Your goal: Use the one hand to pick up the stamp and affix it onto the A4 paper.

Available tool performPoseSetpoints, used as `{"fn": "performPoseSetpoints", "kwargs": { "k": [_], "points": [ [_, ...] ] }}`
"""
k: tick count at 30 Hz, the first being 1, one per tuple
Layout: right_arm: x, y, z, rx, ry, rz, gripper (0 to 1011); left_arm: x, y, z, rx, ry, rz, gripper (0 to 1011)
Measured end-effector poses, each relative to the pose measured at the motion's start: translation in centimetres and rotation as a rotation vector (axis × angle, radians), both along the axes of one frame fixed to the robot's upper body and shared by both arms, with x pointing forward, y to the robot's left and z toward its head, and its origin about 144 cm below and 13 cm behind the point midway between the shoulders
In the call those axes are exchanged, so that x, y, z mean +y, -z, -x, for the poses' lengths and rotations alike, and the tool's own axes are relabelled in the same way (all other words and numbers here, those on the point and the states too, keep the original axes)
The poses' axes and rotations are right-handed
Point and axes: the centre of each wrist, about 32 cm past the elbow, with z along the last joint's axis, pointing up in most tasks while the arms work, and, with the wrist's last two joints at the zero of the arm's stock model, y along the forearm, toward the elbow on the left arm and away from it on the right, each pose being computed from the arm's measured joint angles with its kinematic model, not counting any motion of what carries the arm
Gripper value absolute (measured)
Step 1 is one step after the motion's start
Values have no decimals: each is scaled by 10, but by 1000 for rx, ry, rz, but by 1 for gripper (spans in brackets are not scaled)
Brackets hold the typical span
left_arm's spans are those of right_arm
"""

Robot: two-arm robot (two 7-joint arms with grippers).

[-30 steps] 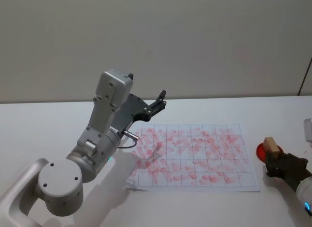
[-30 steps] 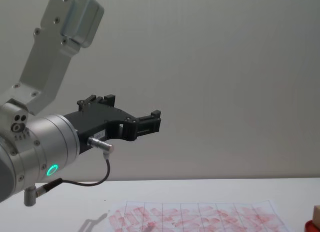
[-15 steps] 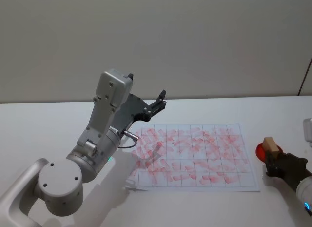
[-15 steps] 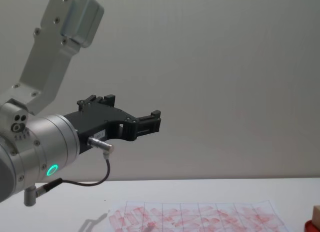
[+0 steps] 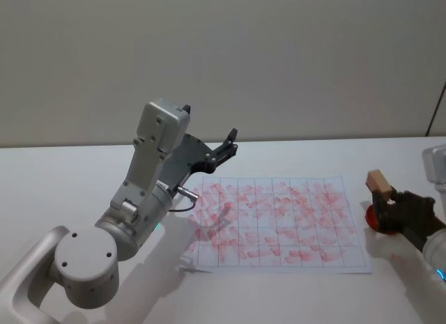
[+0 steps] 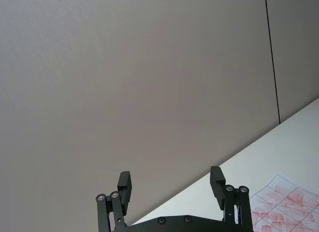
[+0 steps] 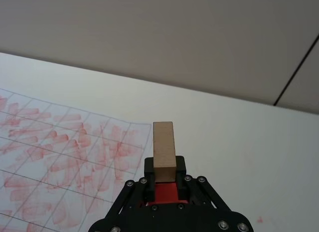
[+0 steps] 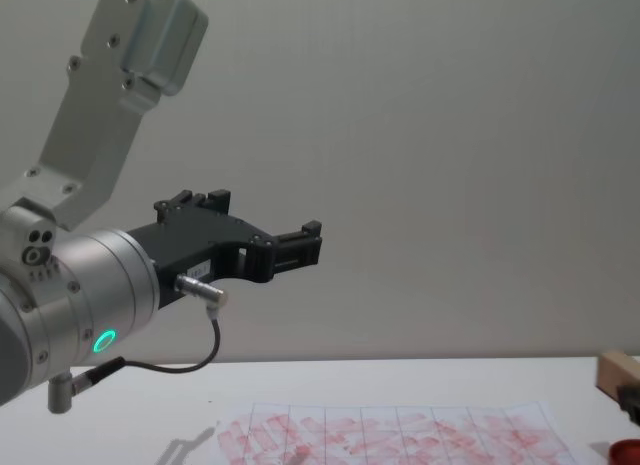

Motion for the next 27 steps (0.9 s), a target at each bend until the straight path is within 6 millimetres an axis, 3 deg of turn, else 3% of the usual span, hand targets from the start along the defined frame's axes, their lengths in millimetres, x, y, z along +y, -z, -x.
{"fn": "performPoseSetpoints", "kwargs": {
  "k": [13,27],
  "points": [
    [3,-18,-19,-78,-172,38,213,0,0,0,0,0,0,1001],
    [6,-12,-45,-50,-373,-26,216,0,0,0,0,0,0,1001]
  ]
}}
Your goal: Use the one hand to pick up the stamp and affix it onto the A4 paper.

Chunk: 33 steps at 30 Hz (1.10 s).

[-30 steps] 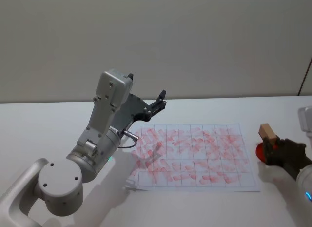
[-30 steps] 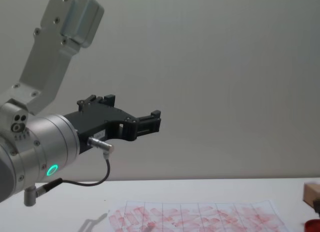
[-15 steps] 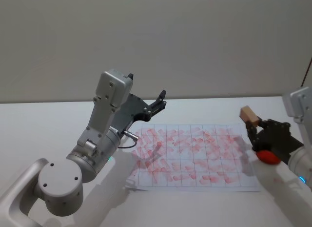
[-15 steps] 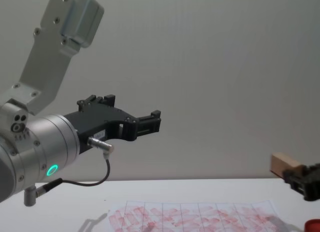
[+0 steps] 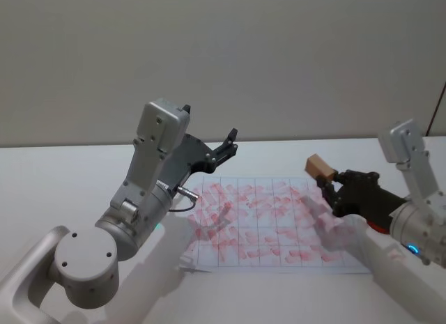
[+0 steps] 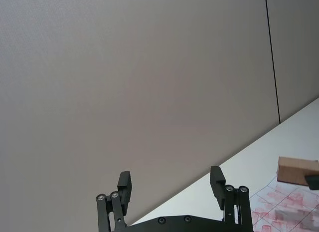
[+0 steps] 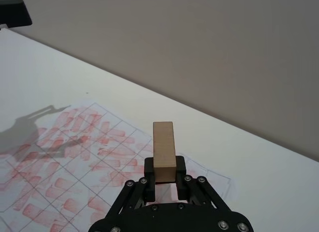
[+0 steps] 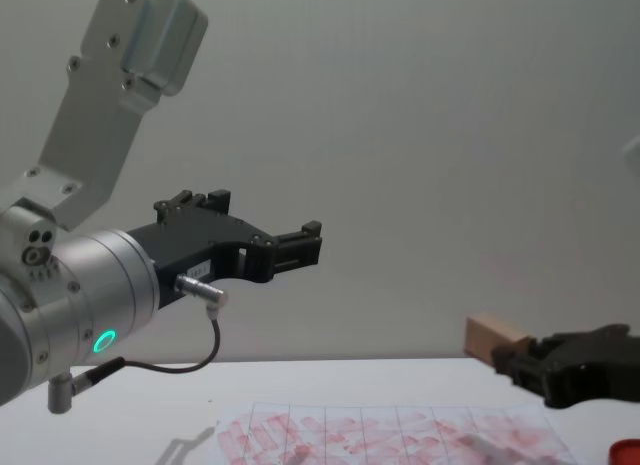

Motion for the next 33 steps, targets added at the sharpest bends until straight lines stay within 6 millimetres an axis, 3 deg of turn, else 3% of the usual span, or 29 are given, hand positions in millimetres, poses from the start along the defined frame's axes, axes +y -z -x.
{"fn": "performPoseSetpoints", "kwargs": {
  "k": [18,33],
  "points": [
    [2,15,-13,215,-59,23,216,0,0,0,0,0,0,1001],
    [6,19,-15,279,-55,64,214,0,0,0,0,0,0,1001]
  ]
}}
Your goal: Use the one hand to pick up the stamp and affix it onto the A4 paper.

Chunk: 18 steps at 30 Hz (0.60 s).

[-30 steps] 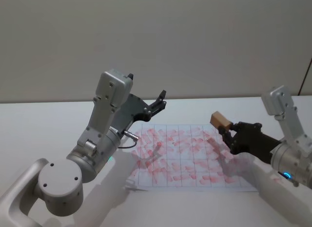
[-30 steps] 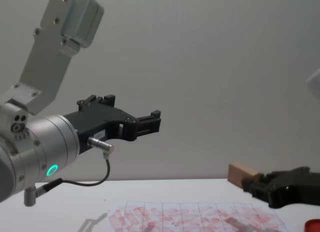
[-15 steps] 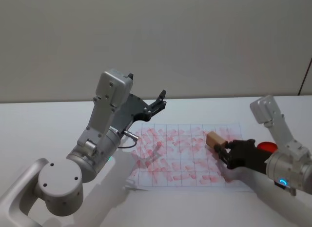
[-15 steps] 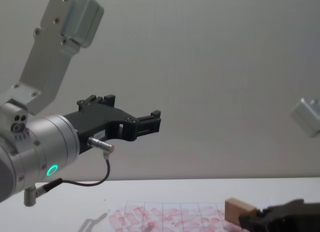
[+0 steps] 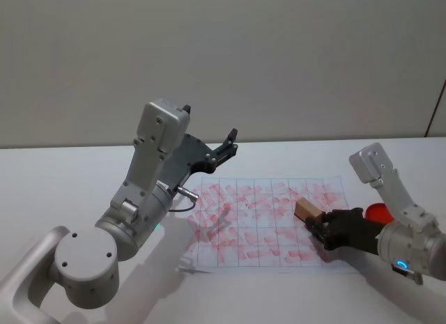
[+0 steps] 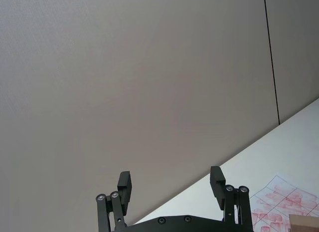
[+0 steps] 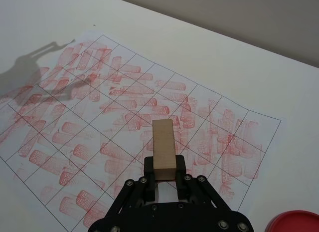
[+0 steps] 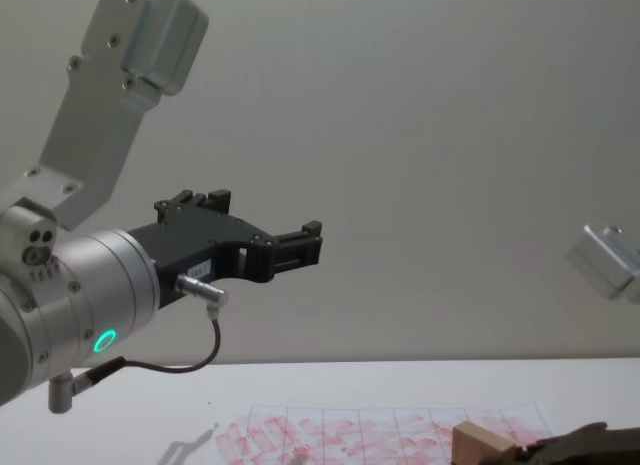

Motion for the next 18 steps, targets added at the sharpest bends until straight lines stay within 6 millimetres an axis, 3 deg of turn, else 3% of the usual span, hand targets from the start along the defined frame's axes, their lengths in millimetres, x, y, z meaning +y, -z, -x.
{"fn": "performPoseSetpoints", "kwargs": {
  "k": [18],
  "points": [
    [3,-12,-2,-138,1,12,214,0,0,0,0,0,0,1001]
  ]
}}
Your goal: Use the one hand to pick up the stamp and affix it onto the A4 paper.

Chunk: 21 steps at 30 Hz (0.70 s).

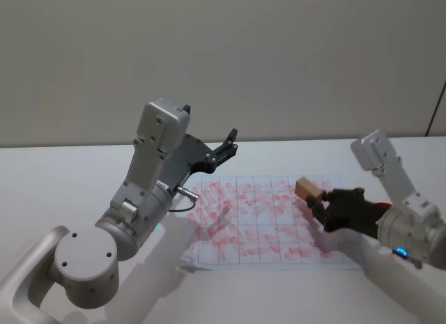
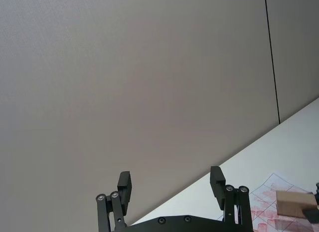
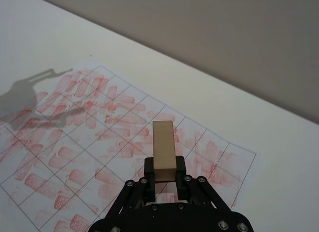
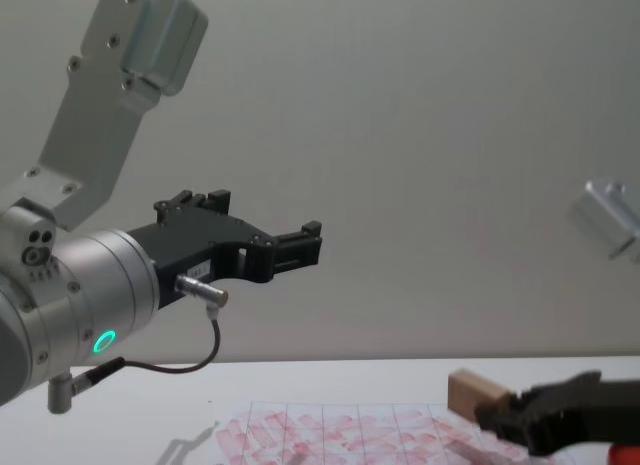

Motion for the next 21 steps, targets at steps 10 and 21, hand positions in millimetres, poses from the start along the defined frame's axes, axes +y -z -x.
{"fn": "performPoseSetpoints", "kwargs": {
  "k": [10,21],
  "points": [
    [-6,-17,9,-134,45,-17,216,0,0,0,0,0,0,1001],
    [-19,-22,33,-169,178,-47,214,0,0,0,0,0,0,1001]
  ]
}}
